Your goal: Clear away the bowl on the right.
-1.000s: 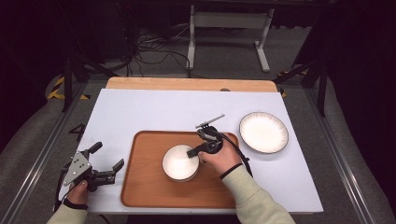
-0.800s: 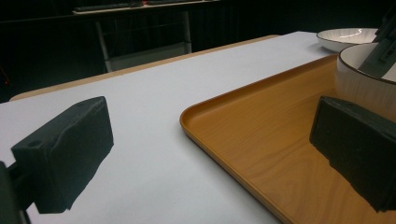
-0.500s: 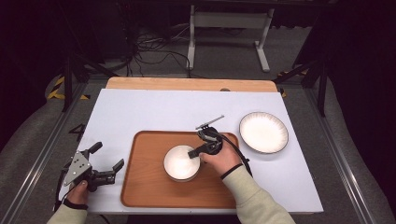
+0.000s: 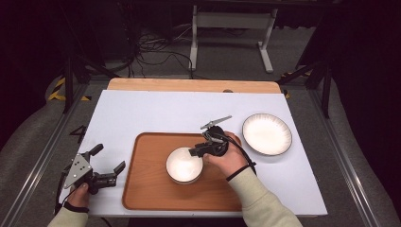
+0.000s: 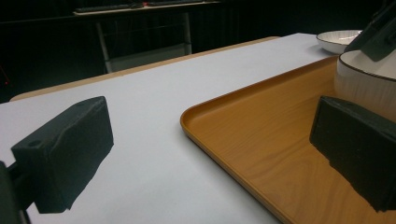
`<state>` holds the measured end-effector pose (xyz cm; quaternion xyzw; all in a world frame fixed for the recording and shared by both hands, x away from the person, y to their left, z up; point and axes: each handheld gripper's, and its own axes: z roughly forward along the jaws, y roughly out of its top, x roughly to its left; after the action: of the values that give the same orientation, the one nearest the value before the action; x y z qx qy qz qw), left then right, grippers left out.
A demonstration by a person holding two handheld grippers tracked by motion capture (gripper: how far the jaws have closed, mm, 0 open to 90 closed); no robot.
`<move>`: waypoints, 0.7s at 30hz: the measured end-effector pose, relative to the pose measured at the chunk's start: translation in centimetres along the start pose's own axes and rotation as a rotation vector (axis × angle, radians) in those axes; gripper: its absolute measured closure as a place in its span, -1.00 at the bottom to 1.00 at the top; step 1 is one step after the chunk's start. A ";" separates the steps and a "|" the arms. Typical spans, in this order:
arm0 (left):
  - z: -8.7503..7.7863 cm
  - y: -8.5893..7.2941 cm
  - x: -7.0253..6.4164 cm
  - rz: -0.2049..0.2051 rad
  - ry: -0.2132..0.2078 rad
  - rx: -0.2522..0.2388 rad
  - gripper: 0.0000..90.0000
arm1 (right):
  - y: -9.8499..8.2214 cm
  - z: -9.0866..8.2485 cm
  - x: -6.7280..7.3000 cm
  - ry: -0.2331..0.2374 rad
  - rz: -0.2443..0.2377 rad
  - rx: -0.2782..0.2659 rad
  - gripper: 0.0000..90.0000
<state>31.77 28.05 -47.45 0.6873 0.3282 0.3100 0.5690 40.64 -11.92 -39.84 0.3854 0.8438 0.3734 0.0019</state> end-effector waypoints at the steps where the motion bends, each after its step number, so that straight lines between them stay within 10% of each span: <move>1: 0.0 0.0 0.0 0.003 -0.002 0.001 -0.99 | 0.0 -0.3 0.1 -0.001 -0.022 -0.024 0.32; 12: -0.1 0.0 0.0 -0.002 0.000 -0.008 -0.99 | -0.8 -2.2 1.2 0.013 -0.300 -0.356 0.06; 21: -0.1 0.0 0.0 0.004 0.002 -0.009 -0.99 | -1.2 -3.0 1.6 0.026 -0.410 -0.465 -0.16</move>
<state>31.65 28.11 -47.47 0.6853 0.3259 0.3133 0.5710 37.88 -13.21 -37.97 0.1916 0.7959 0.5532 0.1543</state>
